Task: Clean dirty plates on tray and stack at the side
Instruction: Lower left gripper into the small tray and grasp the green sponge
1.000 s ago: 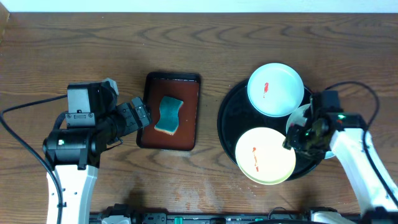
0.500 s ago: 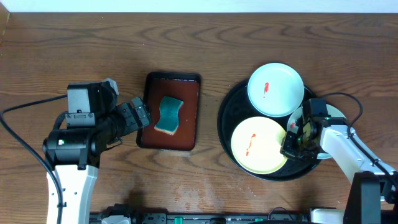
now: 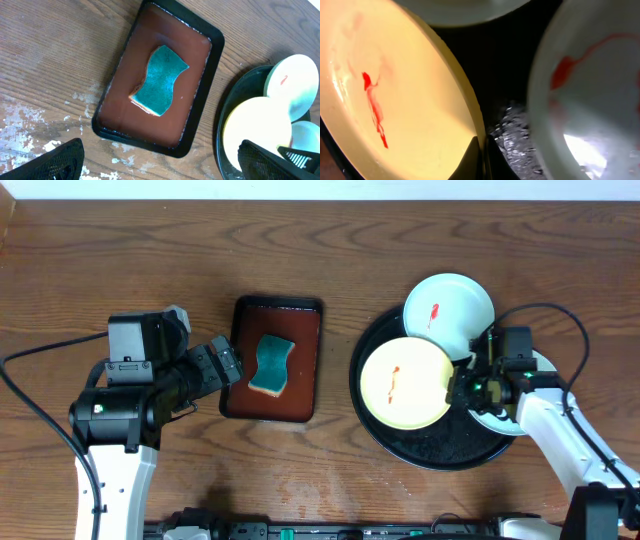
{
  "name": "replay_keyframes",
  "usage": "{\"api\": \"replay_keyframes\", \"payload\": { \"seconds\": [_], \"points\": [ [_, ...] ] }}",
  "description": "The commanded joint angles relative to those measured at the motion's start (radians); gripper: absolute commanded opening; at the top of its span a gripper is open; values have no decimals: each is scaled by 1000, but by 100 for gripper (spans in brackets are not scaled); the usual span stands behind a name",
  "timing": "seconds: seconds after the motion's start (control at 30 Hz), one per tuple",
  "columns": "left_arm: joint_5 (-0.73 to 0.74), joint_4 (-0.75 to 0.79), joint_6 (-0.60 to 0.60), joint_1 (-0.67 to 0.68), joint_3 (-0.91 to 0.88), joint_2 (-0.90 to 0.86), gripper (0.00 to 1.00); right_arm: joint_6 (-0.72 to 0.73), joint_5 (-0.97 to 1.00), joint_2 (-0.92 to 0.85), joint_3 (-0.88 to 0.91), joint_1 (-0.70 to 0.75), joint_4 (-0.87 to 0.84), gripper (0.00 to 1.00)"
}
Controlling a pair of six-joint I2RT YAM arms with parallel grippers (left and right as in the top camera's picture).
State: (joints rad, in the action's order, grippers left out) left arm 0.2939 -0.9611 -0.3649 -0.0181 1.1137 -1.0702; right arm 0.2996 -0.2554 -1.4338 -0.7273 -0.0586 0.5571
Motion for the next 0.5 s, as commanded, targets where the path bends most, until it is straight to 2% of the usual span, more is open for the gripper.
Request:
{"api": "replay_keyframes", "payload": {
  "seconds": [0.0, 0.03, 0.23, 0.37, 0.47],
  "points": [
    [12, 4, 14, -2, 5, -26, 99, -28, -23, -13, -11, -28, 7, 20],
    [12, 4, 21, -2, 3, -35, 99, -28, -19, -13, -11, -29, 7, 25],
    [11, 16, 78, 32, 3, -127, 95, -31, -9, -11, -18, -6, -34, 25],
    [-36, 47, 125, 107, 3, -229, 90, -185, -138, -7, -61, 14, -14, 28],
    [-116, 79, 125, 173, 3, -328, 88, -221, -142, 7, -103, 11, 32, 32]
  ]
}}
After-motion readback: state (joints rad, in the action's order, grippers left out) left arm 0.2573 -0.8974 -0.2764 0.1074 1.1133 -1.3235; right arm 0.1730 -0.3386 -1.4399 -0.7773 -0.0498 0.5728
